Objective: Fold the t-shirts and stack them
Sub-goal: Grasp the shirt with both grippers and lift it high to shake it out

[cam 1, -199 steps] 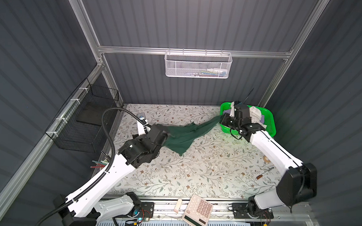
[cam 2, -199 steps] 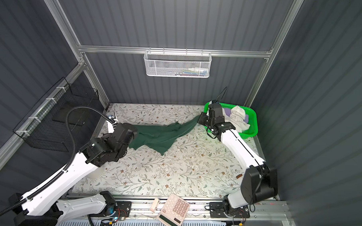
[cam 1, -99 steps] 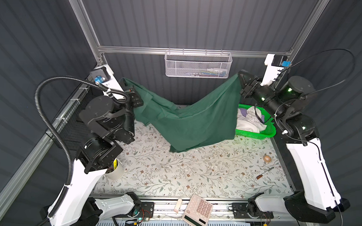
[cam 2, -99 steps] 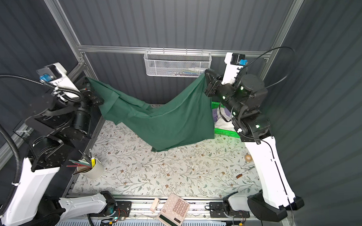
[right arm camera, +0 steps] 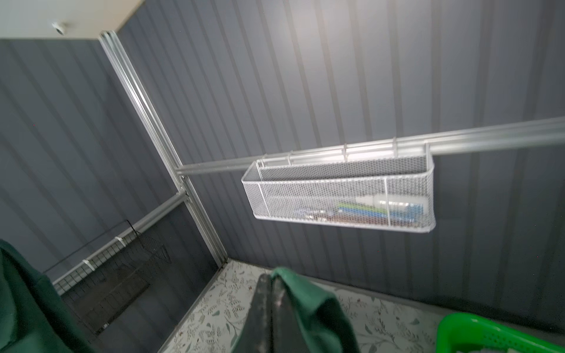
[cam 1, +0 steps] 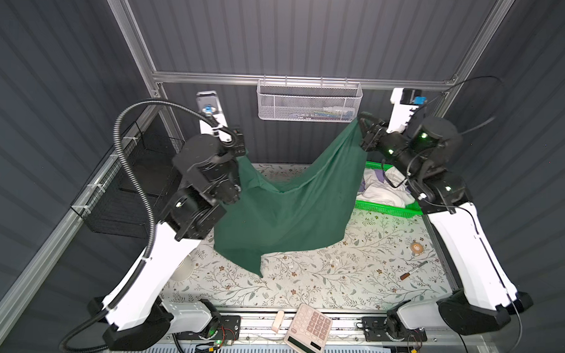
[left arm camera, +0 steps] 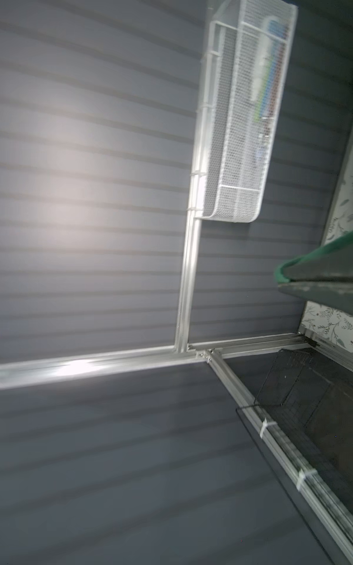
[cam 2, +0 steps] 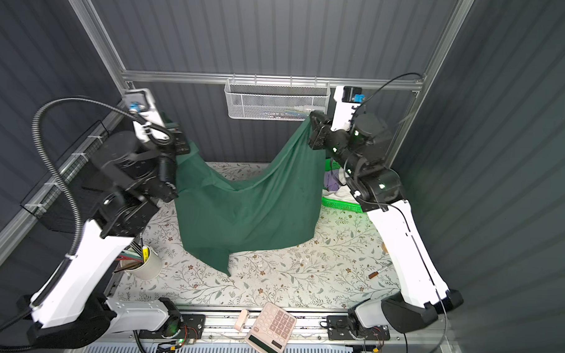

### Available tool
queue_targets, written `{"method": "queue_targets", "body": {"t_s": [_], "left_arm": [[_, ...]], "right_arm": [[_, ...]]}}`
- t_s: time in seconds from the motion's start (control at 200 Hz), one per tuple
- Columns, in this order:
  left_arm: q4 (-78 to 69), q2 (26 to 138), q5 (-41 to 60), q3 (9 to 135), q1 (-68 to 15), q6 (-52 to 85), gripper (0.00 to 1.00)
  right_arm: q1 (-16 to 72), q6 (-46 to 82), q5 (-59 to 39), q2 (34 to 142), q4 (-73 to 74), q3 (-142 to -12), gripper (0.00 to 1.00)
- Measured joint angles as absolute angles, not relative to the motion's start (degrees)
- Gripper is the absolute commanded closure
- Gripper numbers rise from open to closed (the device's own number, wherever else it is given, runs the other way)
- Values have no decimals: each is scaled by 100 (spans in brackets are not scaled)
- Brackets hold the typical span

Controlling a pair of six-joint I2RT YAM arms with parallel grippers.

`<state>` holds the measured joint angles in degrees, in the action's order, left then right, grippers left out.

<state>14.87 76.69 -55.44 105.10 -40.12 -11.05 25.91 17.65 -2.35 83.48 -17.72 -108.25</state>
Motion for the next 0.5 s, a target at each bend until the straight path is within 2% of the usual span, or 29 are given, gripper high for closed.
{"method": "queue_targets", "body": {"t_s": [0.145, 0.27, 0.345, 0.45, 0.5], "left_arm": [[2504, 8626, -4274, 10532, -2687, -257, 100], [3247, 9703, -3183, 11201, -1802, 314, 100], [3688, 10385, -2788, 12112, -1511, 506, 100], [4202, 11382, -2471, 14313, -1420, 572, 100], [4180, 11581, -2379, 15058, -1435, 569, 100]], "right_arm": [[2591, 1828, -305, 9306, -1721, -10925, 100], [2591, 1837, -362, 10309, -1857, -11668, 100], [2587, 1782, -379, 11037, -2104, -12669, 100], [2580, 1675, -388, 11966, -2432, -14494, 100], [2580, 1634, -386, 12123, -2412, -14971, 100]]}}
